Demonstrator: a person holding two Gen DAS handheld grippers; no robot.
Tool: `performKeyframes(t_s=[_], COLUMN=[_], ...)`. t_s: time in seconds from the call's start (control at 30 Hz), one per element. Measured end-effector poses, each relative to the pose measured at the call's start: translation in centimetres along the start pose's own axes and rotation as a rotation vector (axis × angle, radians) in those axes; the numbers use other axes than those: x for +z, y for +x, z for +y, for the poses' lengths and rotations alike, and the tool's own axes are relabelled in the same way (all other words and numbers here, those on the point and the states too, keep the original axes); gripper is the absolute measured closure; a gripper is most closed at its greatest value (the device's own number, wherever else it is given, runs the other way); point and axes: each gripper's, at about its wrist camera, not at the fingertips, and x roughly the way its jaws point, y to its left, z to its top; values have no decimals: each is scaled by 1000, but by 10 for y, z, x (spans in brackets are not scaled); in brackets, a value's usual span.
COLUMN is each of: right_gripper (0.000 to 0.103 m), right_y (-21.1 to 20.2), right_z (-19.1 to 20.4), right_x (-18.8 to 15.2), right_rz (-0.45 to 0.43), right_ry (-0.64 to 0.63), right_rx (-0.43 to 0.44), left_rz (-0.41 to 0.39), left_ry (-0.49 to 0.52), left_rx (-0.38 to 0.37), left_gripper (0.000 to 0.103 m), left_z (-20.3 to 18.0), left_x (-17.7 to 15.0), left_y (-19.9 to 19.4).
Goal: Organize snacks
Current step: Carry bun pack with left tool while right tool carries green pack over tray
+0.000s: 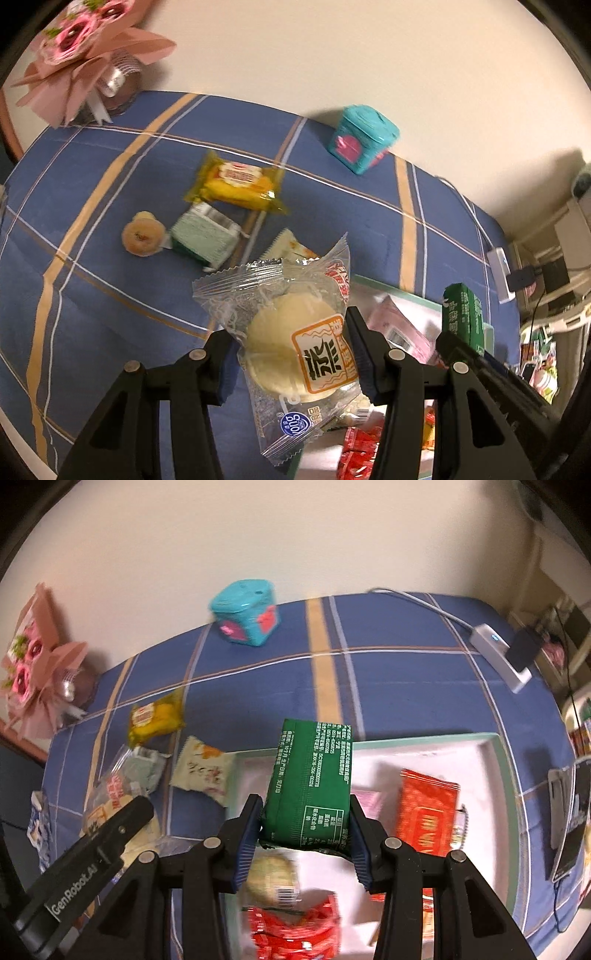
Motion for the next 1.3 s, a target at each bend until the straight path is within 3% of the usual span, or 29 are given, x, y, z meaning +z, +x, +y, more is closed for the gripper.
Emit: performKeyframes(t_s=[0.53, 0.87, 1.3], right_gripper=[56, 56, 56], right_y=[-5, -3, 21], right_z=[-109, -130, -141], right_x=[0, -1, -8], right_rz=[7, 8, 72], right_ry=[166, 200, 215], right_rx=[-131, -137, -168], left_rz=[72, 99, 142], left_ry=[152, 262, 275], left_rx=[-26, -5, 4], left_gripper=[49, 49, 49], left_z=[-66, -100, -105], left_x=[-29, -49, -57], left_y=[21, 32, 48])
